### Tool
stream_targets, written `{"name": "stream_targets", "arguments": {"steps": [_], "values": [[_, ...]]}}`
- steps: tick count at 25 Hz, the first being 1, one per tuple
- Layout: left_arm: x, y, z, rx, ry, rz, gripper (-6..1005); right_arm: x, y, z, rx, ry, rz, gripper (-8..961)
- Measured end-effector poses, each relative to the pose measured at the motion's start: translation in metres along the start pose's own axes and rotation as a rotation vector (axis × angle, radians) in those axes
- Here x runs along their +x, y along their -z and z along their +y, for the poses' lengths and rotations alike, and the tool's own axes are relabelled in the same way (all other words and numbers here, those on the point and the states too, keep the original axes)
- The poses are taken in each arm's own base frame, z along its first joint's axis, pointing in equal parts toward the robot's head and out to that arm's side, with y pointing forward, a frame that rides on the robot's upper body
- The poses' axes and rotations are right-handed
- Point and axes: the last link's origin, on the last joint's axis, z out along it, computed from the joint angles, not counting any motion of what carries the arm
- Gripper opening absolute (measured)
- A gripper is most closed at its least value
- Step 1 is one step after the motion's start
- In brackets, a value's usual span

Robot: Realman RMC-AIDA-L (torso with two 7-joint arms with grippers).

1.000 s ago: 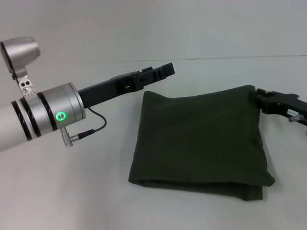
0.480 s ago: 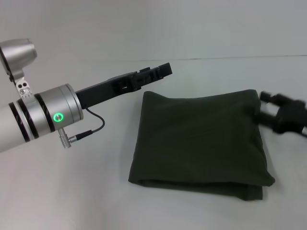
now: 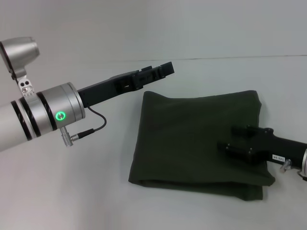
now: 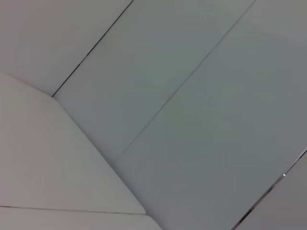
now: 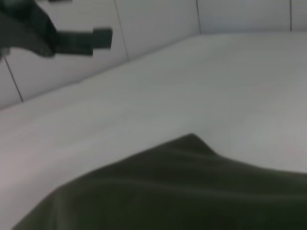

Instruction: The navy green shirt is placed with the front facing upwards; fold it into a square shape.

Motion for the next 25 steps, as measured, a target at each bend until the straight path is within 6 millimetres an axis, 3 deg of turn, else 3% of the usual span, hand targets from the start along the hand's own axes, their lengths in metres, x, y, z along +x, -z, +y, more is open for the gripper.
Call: {"name": "stream_targets", "arguments": {"steps": [16, 25], "values": [[0.0, 0.003, -0.002, 0.006, 0.009, 0.008, 873, 0.036, 0.037, -0.007, 0.12, -0.035, 0.01, 738], [-0.001, 0.003, -0.002, 0.005, 0.01, 0.007, 873, 0.02, 0.068, 0.015, -0.007, 0.046, -0.191, 733]]}}
